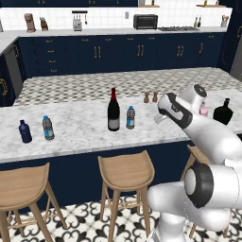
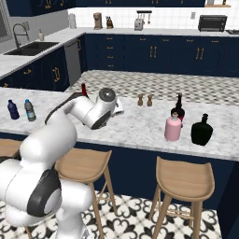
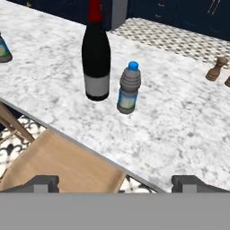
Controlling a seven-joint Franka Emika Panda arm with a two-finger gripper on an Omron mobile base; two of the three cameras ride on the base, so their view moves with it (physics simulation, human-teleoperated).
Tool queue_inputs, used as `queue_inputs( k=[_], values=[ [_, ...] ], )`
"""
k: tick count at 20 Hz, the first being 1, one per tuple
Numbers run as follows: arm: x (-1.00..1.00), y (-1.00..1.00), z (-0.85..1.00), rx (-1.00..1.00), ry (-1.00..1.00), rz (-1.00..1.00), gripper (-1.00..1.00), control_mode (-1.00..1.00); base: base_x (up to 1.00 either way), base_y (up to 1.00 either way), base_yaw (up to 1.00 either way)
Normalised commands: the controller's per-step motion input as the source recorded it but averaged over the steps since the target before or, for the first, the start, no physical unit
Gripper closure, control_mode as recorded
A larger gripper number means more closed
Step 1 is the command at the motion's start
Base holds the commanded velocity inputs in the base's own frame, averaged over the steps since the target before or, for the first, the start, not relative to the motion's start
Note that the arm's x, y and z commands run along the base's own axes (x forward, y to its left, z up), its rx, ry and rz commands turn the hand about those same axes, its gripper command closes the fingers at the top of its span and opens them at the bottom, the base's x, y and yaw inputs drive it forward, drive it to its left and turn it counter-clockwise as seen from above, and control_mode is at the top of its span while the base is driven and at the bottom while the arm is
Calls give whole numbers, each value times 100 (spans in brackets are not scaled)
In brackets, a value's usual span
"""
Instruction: Move the plastic bottles in the middle to the plastics group, and the glass bottles in the middle to the glass group.
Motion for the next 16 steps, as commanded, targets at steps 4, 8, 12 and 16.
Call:
queue_inputs(
  k=[4, 8, 12, 16],
  values=[
    [-1, 90, 12, -8, 0, 0, -100, -100, 0, 0, 0],
    [0, 90, 8, -9, 0, 0, -100, -100, 0, 0, 0],
    [3, 78, 17, -11, 0, -1, -100, -100, 0, 0, 0],
    [5, 36, 23, -4, 0, -17, -100, -100, 0, 0, 0]
  ],
)
